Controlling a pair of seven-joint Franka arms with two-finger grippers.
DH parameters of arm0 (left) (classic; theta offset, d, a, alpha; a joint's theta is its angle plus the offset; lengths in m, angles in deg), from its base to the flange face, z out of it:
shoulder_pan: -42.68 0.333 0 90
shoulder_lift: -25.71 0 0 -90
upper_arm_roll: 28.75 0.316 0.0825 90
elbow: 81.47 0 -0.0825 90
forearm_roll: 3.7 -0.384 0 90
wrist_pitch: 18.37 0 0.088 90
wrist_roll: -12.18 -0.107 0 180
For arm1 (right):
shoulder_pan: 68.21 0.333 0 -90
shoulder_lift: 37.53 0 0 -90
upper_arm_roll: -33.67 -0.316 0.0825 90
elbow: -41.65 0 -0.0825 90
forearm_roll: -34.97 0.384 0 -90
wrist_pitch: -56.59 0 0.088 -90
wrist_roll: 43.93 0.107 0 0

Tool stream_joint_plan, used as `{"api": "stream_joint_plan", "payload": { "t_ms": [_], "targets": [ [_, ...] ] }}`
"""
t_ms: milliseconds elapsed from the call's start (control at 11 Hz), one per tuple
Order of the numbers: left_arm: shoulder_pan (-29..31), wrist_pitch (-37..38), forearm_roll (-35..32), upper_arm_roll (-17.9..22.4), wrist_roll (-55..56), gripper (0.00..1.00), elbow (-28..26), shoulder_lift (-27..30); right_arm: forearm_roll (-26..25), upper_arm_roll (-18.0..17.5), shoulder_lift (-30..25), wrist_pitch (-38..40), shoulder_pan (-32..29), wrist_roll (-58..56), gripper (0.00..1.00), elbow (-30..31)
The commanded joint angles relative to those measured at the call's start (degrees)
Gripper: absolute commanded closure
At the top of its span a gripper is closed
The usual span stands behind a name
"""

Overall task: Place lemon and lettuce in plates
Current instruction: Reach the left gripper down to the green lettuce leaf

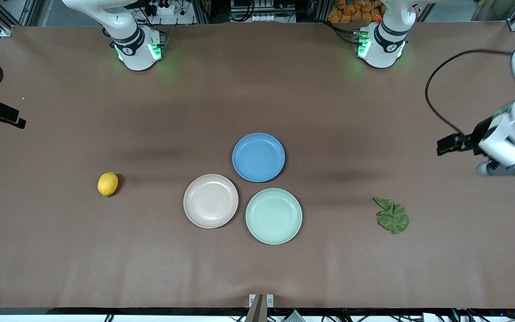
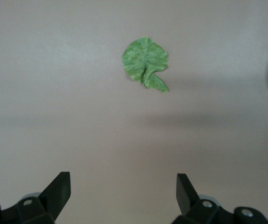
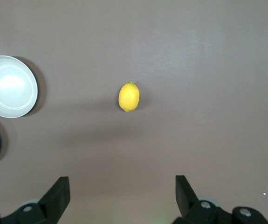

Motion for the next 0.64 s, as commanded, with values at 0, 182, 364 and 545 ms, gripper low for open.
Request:
{"api": "stream_joint_plan", "payload": {
  "t_ms": [0,182,364,545],
  "targets": [
    [0.19,-6.15,0.13,-0.01,-1.11,0.0,-0.37,-6.67,-0.07,-0.57,-0.81,0.11,0.1,0.05,0.0,0.97],
    [-0.25,-12.56,-2.68,-0.27,-1.11,0.0,-1.33,-11.42,0.01,-0.57,-0.81,0.02,0.27,-0.04,0.0,1.14],
    [-0.6,-18.81,-2.78,-0.27,-1.11,0.0,-1.25,-15.82,0.1,-0.57,-0.81,0.19,-0.34,-0.56,0.0,1.5],
    [-1.4,-24.78,-4.53,-0.19,-0.93,0.0,-1.07,-20.38,0.28,-0.57,0.15,-0.07,0.27,-0.57,0.0,1.58]
  ]
}}
